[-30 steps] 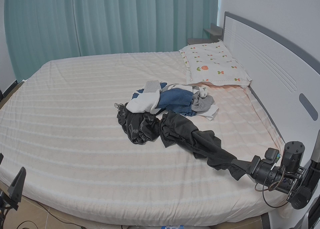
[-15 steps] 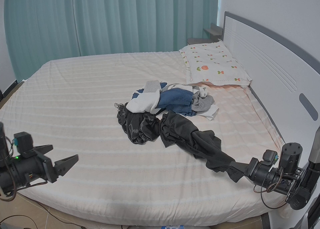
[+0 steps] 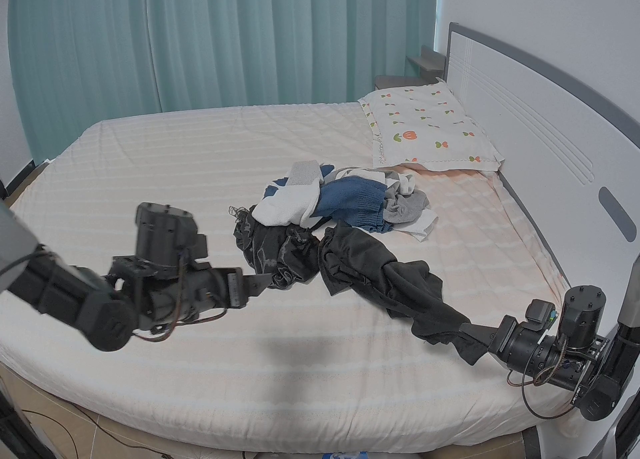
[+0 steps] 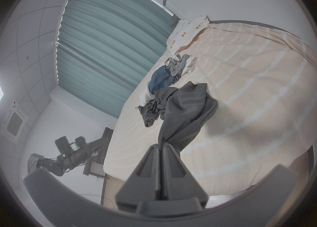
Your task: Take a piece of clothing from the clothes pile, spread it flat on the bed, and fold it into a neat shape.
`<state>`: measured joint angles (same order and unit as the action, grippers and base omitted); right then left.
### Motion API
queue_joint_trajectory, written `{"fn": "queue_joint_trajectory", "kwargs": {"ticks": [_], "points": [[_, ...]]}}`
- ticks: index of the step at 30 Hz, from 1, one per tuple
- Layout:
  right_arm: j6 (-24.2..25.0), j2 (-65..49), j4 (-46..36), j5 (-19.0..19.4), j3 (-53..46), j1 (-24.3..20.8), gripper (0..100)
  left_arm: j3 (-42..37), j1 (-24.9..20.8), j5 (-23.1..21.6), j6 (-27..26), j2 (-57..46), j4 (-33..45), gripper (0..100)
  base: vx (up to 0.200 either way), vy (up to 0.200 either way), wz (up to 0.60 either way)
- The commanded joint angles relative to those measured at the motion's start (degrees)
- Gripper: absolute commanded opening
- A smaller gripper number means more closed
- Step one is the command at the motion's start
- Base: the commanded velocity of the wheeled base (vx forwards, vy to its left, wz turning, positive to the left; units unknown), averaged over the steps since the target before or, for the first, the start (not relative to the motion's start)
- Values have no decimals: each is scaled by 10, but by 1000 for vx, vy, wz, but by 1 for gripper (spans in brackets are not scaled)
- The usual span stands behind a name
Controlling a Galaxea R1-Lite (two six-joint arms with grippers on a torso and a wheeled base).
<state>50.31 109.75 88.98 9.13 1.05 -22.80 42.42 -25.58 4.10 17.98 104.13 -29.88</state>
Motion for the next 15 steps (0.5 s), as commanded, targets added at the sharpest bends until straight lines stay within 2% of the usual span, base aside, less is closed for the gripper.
{"fn": "queue_joint_trajectory", "kwargs": {"ticks": [1, 7, 13, 15], "points": [[1, -2, 9, -1, -2, 0, 0, 162, -42, 32, 43, 218, -37, 100, 0, 0, 0], [1, -2, 8, -1, -3, 2, 0, 274, -47, 32, 63, 299, -32, 100, 0, 0, 0], [1, 0, 8, -2, -6, 1, 0, 377, -49, 32, 104, 361, 9, 100, 0, 0, 0], [2, 1, 8, -2, -6, 0, 0, 429, -52, 30, 132, 390, 24, 100, 0, 0, 0]]}}
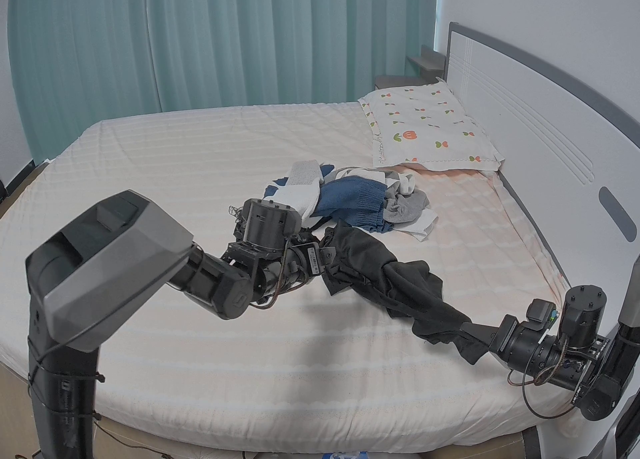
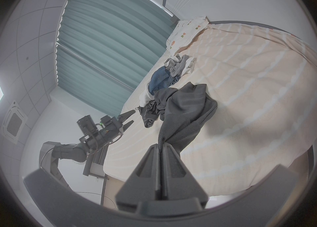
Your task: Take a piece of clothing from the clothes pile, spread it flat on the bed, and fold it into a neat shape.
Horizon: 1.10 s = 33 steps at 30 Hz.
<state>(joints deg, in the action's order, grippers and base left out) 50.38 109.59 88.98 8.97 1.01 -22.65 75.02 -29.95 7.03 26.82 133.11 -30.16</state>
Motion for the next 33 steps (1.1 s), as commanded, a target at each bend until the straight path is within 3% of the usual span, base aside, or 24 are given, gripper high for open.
{"fn": "queue_joint_trajectory", "kwargs": {"ticks": [1, 7, 13, 20, 27, 28, 33], "points": [[2, 3, 8, 0, -6, -1, 0, 123, -10, 0, 51, 111, 38, 100, 0, 0, 0], [2, 4, 8, -1, -7, -1, 0, 223, -20, -4, 88, 175, 80, 100, 0, 0, 0], [3, 4, 8, -1, -7, -1, 0, 321, -24, -2, 91, 240, 109, 100, 0, 0, 0], [4, 8, 8, -1, -7, -1, 0, 386, -24, -3, 117, 272, 143, 100, 0, 0, 0], [4, 9, 8, -1, -7, 0, 0, 396, -24, -3, 122, 282, 141, 100, 0, 0, 0], [5, 9, 8, -1, -7, 0, 0, 396, -24, -3, 122, 283, 138, 0, 0, 0, 0], [5, 6, 8, -1, -7, 1, 0, 396, -19, 1, 135, 280, 114, 0, 0, 0, 0]]}}
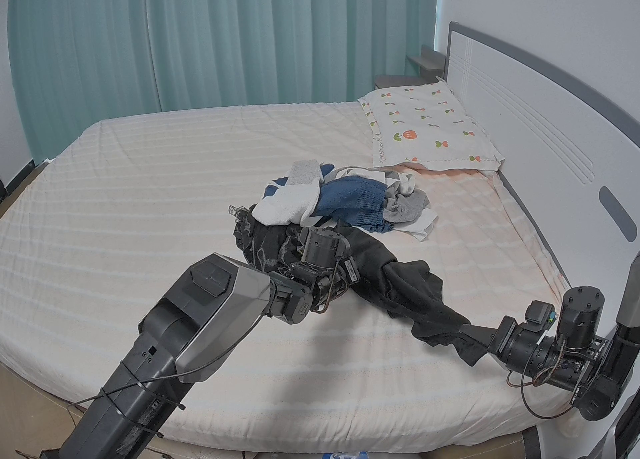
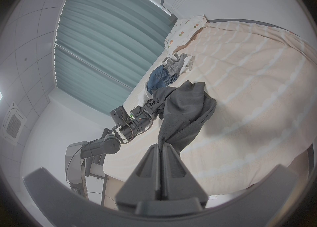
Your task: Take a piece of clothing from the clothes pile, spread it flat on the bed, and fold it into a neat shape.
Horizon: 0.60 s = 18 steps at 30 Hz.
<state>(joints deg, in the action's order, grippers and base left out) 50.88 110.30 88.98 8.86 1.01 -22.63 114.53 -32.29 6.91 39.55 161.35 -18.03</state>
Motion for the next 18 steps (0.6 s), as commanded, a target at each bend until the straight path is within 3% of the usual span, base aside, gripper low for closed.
{"fn": "queue_joint_trajectory", "kwargs": {"ticks": [1, 4, 7, 10, 11, 13, 18], "points": [[0, -1, 8, 0, -7, 0, 0, 1, 5, 2, 8, -3, -7, 0, 0, 0, 0], [3, 3, 8, -1, -3, -1, 0, -45, 8, 4, 54, -45, -10, 0, 0, 0, 0], [9, 1, 9, 1, 4, -1, 0, -158, 16, -6, 62, -120, -26, 0, 0, 0, 0], [4, -1, 8, 2, 35, -1, 0, -299, 17, -23, 62, -211, -111, 0, 0, 0, 0], [4, -2, 8, 1, 37, -1, 0, -307, 17, -23, 62, -215, -117, 0, 0, 0, 0], [-6, -13, 8, -2, 90, -1, 0, -427, 17, -41, 62, -304, -191, 0, 0, 0, 0], [-63, -47, 3, 0, 185, -1, 0, -541, 18, -46, 62, -437, -245, 0, 0, 0, 0]]}}
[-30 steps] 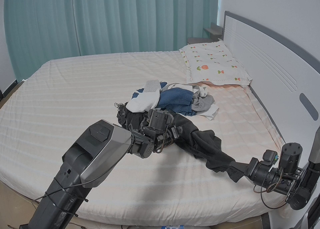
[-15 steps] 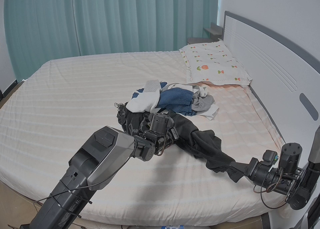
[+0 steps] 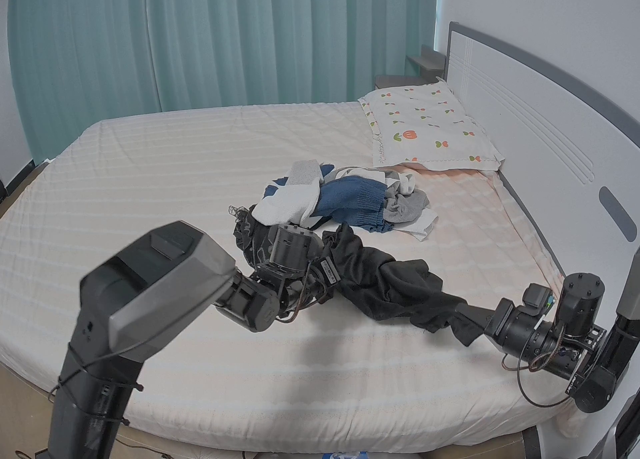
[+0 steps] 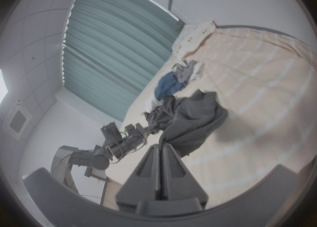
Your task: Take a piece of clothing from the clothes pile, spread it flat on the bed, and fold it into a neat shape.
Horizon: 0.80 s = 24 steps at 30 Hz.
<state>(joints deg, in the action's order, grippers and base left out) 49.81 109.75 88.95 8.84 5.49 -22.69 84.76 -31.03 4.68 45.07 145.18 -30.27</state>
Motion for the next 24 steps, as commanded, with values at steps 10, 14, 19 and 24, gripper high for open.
{"fn": "queue_joint_trajectory", "kwargs": {"ticks": [10, 14, 19, 24], "points": [[-89, -100, -36, 14, 268, -18, 0, -326, 42, -23, 15, -459, -128, 0, 0, 0, 0], [-82, -63, -33, 23, 222, -17, 0, -391, 46, -27, 49, -474, -131, 0, 0, 0, 0], [-81, -10, 3, 20, 187, -16, 0, -466, 47, -37, 91, -472, -180, 0, 0, 0, 0], [-81, 9, 8, 17, 186, -20, 0, -522, 52, -73, 133, -469, -240, 0, -160, 0, 0]]}}
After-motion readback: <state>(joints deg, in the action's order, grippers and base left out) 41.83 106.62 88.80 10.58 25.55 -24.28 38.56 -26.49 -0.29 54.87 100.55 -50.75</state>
